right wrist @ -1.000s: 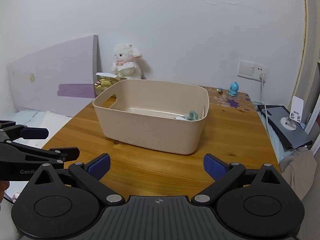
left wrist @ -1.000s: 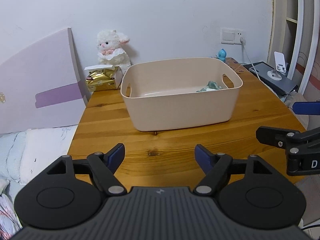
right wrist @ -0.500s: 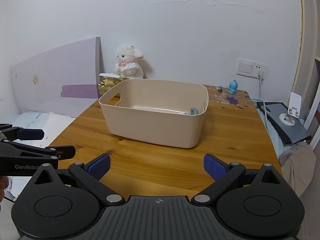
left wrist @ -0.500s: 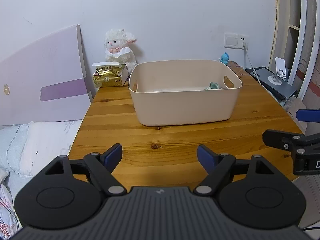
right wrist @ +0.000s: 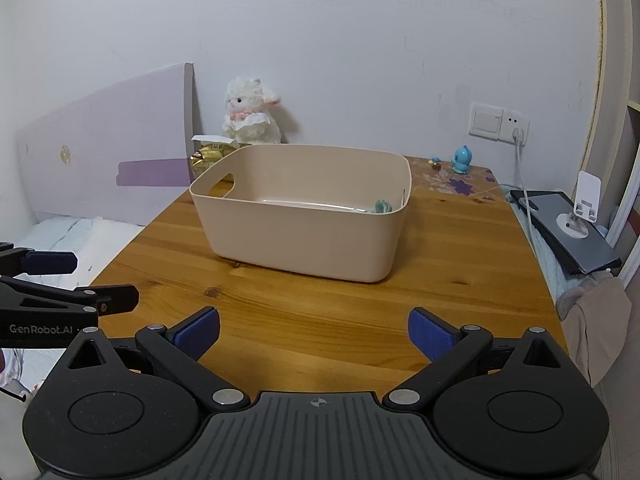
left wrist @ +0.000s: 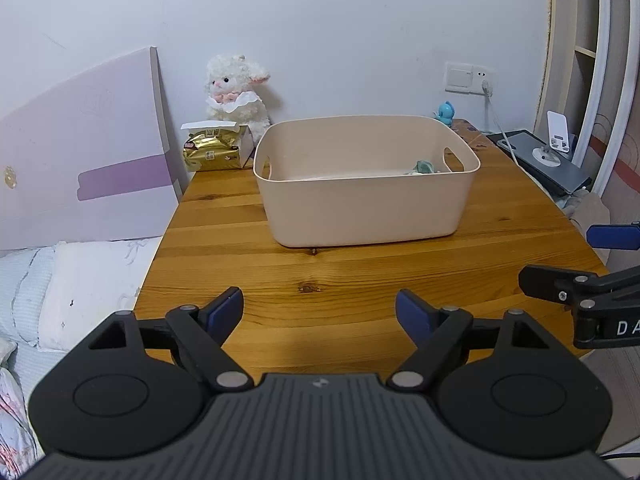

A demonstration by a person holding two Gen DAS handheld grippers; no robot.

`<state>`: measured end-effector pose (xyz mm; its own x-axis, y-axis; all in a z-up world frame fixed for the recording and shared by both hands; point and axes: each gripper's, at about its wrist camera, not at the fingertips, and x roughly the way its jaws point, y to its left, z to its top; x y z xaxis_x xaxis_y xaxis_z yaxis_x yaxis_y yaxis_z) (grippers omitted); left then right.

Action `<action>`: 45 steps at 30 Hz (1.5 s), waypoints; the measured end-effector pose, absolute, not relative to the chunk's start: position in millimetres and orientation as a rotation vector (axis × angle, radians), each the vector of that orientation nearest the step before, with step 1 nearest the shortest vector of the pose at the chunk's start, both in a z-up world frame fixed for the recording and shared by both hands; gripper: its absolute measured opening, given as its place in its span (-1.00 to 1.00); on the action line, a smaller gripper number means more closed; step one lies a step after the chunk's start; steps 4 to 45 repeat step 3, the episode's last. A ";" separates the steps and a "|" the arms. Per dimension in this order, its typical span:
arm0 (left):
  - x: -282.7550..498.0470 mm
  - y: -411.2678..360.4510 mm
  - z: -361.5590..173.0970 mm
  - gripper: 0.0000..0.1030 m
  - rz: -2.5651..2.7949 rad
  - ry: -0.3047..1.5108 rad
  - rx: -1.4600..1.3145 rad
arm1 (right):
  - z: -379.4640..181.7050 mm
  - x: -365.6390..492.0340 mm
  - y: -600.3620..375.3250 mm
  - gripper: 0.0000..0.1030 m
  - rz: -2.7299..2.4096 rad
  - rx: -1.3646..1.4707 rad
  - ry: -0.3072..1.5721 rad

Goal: Organize objects

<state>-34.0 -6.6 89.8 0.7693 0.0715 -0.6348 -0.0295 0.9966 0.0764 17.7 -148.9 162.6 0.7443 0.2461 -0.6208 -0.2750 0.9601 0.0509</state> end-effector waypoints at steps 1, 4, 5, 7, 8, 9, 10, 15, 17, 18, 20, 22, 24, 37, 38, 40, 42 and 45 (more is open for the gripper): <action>-33.7 -6.4 89.8 0.64 0.057 0.690 0.065 | 162.1 18.5 -148.7 0.99 0.284 -0.044 0.675; -32.8 -7.3 89.6 0.64 0.068 0.690 0.074 | 160.9 19.8 -148.7 0.99 0.284 -0.044 0.679; -32.8 -7.3 89.6 0.64 0.068 0.690 0.074 | 160.9 19.8 -148.7 0.99 0.284 -0.044 0.679; -32.8 -7.3 89.6 0.64 0.068 0.690 0.074 | 160.9 19.8 -148.7 0.99 0.284 -0.044 0.679; -32.8 -7.3 89.6 0.64 0.068 0.690 0.074 | 160.9 19.8 -148.7 0.99 0.284 -0.044 0.679; -32.8 -7.3 89.6 0.64 0.068 0.690 0.074 | 160.9 19.8 -148.7 0.99 0.284 -0.044 0.679; -32.8 -7.3 89.6 0.64 0.068 0.690 0.074 | 160.9 19.8 -148.7 0.99 0.284 -0.044 0.679; -32.8 -7.3 89.6 0.64 0.068 0.690 0.074 | 160.9 19.8 -148.7 0.99 0.284 -0.044 0.679; -32.8 -7.3 89.6 0.64 0.068 0.690 0.074 | 160.9 19.8 -148.7 0.99 0.284 -0.044 0.679; -32.8 -7.3 89.6 0.64 0.068 0.690 0.074 | 160.9 19.8 -148.7 0.99 0.284 -0.044 0.679; -32.8 -7.3 89.6 0.64 0.068 0.690 0.074 | 160.9 19.8 -148.7 0.99 0.284 -0.044 0.679; -32.8 -7.3 89.6 0.64 0.068 0.690 0.074 | 160.9 19.8 -148.7 0.99 0.284 -0.044 0.679; -32.8 -7.3 89.6 0.64 0.068 0.690 0.074 | 160.9 19.8 -148.7 0.99 0.284 -0.044 0.679; -32.8 -7.3 89.6 0.64 0.068 0.690 0.074 | 160.9 19.8 -148.7 0.99 0.284 -0.044 0.679; -32.8 -7.3 89.6 0.64 0.068 0.690 0.074 | 160.9 19.8 -148.7 0.99 0.284 -0.044 0.679; -32.8 -7.3 89.6 0.64 0.068 0.690 0.074 | 160.9 19.8 -148.7 0.99 0.284 -0.044 0.679; -32.8 -7.3 89.6 0.64 0.068 0.690 0.074 | 160.9 19.8 -148.7 0.99 0.284 -0.044 0.679; -32.8 -7.3 89.6 0.64 0.068 0.690 0.074 | 160.9 19.8 -148.7 0.99 0.284 -0.044 0.679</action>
